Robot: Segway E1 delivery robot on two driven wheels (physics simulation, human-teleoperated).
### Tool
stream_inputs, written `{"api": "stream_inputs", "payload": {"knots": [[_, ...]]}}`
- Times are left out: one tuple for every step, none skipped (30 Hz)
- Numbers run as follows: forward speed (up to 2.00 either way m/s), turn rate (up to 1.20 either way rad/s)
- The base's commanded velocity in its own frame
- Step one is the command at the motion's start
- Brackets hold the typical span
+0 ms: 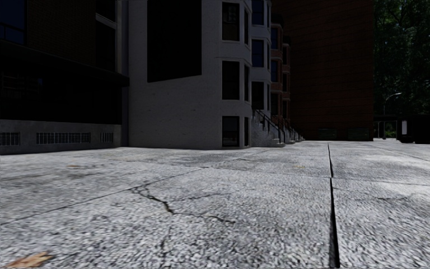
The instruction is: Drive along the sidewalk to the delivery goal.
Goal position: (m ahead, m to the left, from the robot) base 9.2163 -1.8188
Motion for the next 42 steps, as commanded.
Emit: {"api": "stream_inputs", "payload": {"knots": [[2.0,0.0],[2.0,0.0],[2.0,0.0],[2.0,0.0],[2.0,0.0],[2.0,0.0],[2.0,0.0],[2.0,0.0],[2.0,0.0],[2.0,0.0],[2.0,0.0],[2.0,0.0],[2.0,0.0],[2.0,0.0],[2.0,0.0],[2.0,0.0],[2.0,0.0],[2.0,0.0],[2.0,0.0],[2.0,0.0],[2.0,0.0],[2.0,0.0],[2.0,0.0],[2.0,0.0],[2.0,0.0],[2.0,0.0],[2.0,0.0],[2.0,0.0],[2.0,0.0],[2.0,0.0],[2.0,0.0],[2.0,0.0],[2.0,0.0],[2.0,0.0],[2.0,0.0],[2.0,0.0],[2.0,0.0],[2.0,-0.03],[2.0,-0.18],[2.0,-0.24],[2.0,-0.24],[2.0,-0.25]]}}
